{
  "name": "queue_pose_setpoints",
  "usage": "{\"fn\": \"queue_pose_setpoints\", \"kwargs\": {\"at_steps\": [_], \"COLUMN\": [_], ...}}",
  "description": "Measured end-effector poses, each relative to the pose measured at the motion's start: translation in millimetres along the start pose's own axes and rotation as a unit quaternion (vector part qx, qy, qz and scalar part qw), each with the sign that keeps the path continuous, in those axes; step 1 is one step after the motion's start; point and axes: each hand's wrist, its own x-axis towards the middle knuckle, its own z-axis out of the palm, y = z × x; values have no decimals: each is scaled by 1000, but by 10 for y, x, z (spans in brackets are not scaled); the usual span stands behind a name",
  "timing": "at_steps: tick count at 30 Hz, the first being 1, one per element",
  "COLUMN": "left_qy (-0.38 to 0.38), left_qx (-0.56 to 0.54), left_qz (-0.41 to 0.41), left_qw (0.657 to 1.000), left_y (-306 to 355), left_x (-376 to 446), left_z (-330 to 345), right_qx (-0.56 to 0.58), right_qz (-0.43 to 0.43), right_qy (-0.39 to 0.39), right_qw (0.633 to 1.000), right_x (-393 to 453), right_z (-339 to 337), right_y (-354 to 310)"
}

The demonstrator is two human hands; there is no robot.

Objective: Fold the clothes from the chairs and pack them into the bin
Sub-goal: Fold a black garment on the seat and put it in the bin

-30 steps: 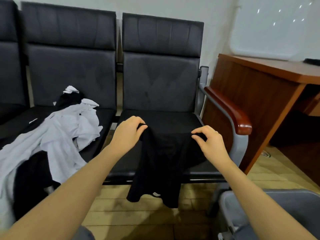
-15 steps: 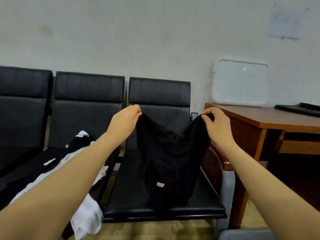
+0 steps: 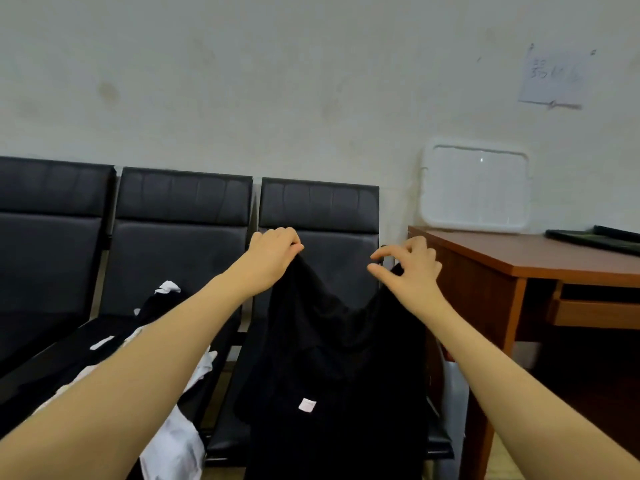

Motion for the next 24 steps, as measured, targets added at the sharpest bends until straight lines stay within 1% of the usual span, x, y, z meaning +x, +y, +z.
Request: {"fn": "queue_pose_setpoints", "kwargs": {"at_steps": [4, 7, 10, 13, 15, 20, 24], "left_qy": [26, 39, 32, 2, -27, -80, -113], "left_qx": [-39, -96, -153, -169, -171, -199, -190], "left_qz": [78, 100, 80, 47, 21, -11, -29], "left_qw": [996, 990, 985, 984, 985, 977, 975], "left_y": [119, 141, 93, -65, -181, -308, -334], "left_x": [-43, -54, -65, -113, -168, -280, -332], "left_z": [56, 123, 158, 170, 198, 358, 467], "right_qx": [45, 66, 101, 182, 215, 224, 217], "right_qz": [-18, -24, -18, 14, 47, 59, 59], "right_qy": [-10, -40, -51, -77, -97, -139, -134], "right_qw": [999, 997, 993, 980, 971, 963, 965], "right_x": [-154, -176, -163, -147, -145, -176, -220], "right_z": [302, 539, 683, 730, 744, 848, 828], "right_y": [-222, -362, -411, -293, -179, 35, 86]}}
